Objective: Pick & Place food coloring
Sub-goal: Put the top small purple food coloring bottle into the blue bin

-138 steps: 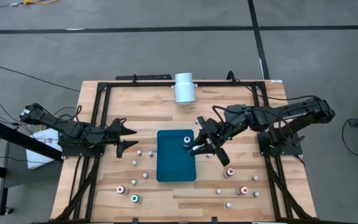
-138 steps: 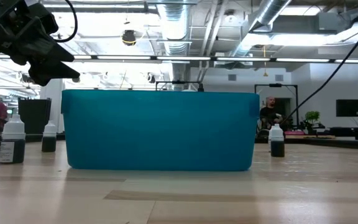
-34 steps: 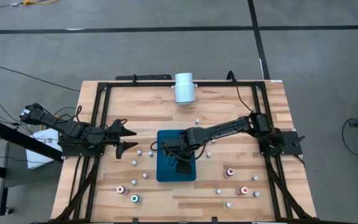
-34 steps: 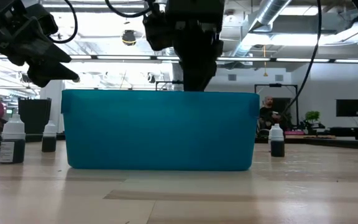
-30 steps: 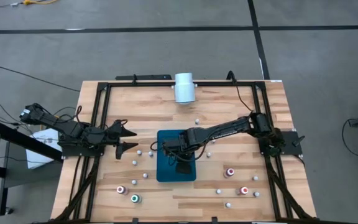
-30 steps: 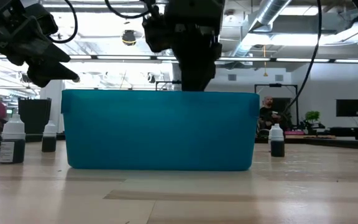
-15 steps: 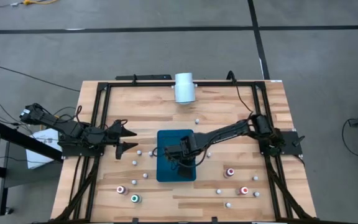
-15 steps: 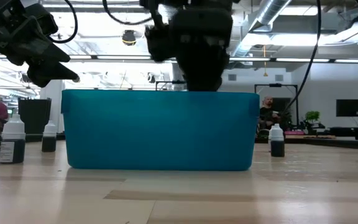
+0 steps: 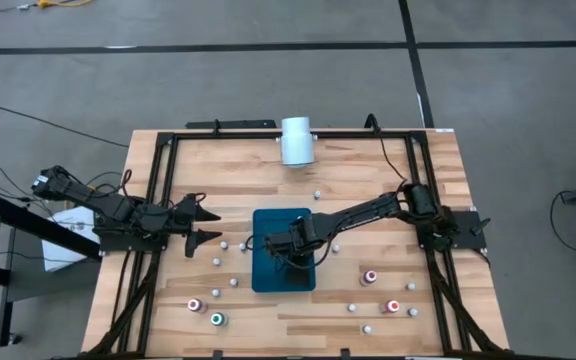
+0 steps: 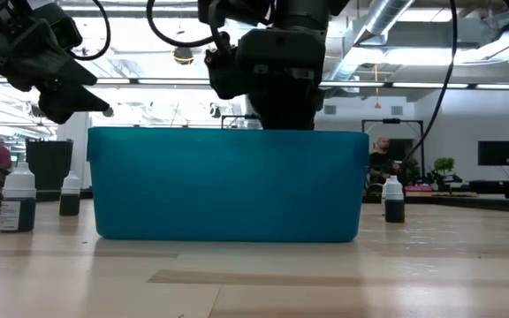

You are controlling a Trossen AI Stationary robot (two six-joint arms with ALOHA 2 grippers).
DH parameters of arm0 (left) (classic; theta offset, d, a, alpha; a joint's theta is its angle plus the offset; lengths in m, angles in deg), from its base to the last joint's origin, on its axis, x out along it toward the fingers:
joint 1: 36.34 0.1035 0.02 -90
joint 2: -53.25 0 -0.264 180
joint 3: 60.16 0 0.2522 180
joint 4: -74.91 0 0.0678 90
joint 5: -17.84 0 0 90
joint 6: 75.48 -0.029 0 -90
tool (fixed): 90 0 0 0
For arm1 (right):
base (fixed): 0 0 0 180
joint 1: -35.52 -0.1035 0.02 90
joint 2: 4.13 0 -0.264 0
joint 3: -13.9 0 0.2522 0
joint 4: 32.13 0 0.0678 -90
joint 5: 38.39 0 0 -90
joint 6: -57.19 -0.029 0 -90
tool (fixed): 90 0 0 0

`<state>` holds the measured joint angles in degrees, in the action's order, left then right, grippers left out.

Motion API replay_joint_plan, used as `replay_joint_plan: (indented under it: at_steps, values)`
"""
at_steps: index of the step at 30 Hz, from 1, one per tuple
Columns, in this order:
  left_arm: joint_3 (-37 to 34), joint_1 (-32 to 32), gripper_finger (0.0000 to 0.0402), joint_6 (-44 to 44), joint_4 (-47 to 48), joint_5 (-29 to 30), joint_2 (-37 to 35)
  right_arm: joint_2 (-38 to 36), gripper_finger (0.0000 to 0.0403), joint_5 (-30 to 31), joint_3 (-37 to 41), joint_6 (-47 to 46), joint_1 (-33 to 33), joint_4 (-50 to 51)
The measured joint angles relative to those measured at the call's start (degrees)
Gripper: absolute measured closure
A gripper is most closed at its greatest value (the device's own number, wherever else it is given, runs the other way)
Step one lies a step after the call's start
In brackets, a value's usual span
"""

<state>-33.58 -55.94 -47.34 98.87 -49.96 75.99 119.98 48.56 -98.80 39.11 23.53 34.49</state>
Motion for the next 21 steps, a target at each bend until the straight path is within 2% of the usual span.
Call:
replay_joint_plan:
  at_steps: [21]
  values:
    - [0.00, 0.00, 0.0149, 0.00, -0.24, -1.42, -0.02, 0.02, 0.0326, 0.15, 0.00, -2.56, -1.87, -0.02]
